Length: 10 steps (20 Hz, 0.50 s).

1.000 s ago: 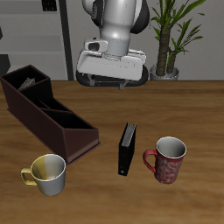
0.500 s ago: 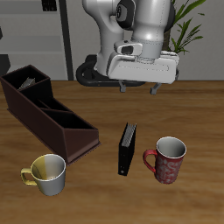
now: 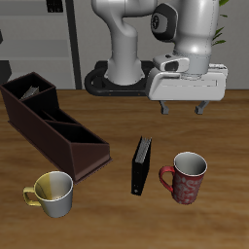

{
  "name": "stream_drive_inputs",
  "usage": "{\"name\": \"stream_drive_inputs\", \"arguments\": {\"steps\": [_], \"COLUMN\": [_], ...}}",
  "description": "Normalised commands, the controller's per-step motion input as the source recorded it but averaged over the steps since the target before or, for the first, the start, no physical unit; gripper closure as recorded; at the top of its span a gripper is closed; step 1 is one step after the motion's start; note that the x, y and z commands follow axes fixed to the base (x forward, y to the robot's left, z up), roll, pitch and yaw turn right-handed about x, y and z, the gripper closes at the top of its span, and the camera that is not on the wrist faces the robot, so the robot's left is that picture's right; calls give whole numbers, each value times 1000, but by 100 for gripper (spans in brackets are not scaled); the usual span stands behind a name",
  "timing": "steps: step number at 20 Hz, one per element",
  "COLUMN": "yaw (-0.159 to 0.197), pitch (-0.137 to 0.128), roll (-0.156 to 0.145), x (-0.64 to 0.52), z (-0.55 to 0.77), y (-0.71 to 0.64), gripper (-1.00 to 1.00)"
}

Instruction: Place the yellow book into the right desk caddy's right compartment and place the red mug into the right desk caddy's left compartment

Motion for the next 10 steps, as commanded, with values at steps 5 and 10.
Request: {"name": "stream_drive_inputs", "arguments": {"steps": [5,10], "yaw": [25,53], "pitch": [50,49], "roll": [86,15], "x": [309,233], "z": [-315,-430], "y": [440,289], "gripper": [-100,-100]}}
